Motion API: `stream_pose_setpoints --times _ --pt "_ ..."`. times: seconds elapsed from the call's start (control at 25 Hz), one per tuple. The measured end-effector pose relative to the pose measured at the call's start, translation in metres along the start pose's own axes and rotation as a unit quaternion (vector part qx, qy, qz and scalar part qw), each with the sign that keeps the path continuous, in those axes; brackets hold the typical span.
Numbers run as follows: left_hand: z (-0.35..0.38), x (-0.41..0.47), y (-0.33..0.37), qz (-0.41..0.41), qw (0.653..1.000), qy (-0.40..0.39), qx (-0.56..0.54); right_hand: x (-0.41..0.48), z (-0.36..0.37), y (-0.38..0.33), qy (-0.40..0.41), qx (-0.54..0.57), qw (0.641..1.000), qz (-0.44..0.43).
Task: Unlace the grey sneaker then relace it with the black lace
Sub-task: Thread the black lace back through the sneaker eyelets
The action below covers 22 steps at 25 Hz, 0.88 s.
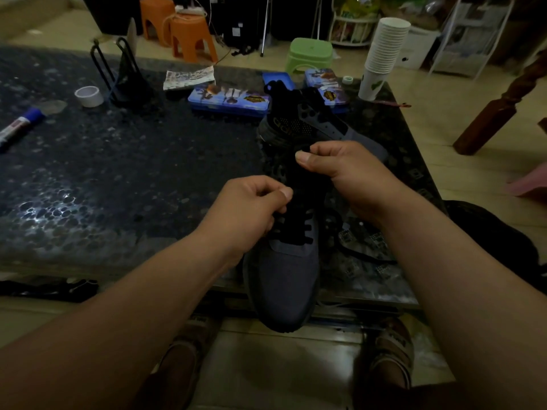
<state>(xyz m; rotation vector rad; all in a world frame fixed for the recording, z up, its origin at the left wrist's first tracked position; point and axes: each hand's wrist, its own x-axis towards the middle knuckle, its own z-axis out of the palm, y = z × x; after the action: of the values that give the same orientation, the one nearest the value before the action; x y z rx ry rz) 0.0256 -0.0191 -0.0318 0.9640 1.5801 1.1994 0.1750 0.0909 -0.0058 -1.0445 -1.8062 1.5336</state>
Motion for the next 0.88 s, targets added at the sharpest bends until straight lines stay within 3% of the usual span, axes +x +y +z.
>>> stream_pose_setpoints --times 0.12,0.24,0.44,0.56,0.64,0.76,0.88 --pt "0.007 -0.003 -0.003 0.027 0.999 0.018 -0.017 0.003 0.003 0.003 0.03 -0.018 0.999 -0.001" --pt "0.013 -0.005 -0.002 -0.027 0.994 -0.008 -0.103 0.004 0.007 0.006 0.063 -0.035 0.997 0.013" --pt "0.012 0.001 -0.003 -0.049 0.994 0.011 -0.095 -0.002 0.032 0.006 0.126 -0.119 0.985 -0.008" --pt "0.015 -0.002 -0.005 -0.053 0.992 0.002 -0.116 -0.013 0.014 -0.002 0.176 -0.003 0.984 -0.021" --pt "0.016 -0.002 -0.006 -0.057 0.989 -0.006 -0.136 -0.031 -0.005 -0.002 0.218 -0.003 0.976 -0.03" --pt "0.017 -0.001 -0.004 -0.057 0.987 -0.01 -0.147 -0.063 -0.004 0.007 0.115 -0.116 0.987 -0.005" --pt "0.019 0.0 -0.005 -0.061 0.987 -0.015 -0.147 -0.063 0.004 0.021 0.106 -0.15 0.983 0.001"
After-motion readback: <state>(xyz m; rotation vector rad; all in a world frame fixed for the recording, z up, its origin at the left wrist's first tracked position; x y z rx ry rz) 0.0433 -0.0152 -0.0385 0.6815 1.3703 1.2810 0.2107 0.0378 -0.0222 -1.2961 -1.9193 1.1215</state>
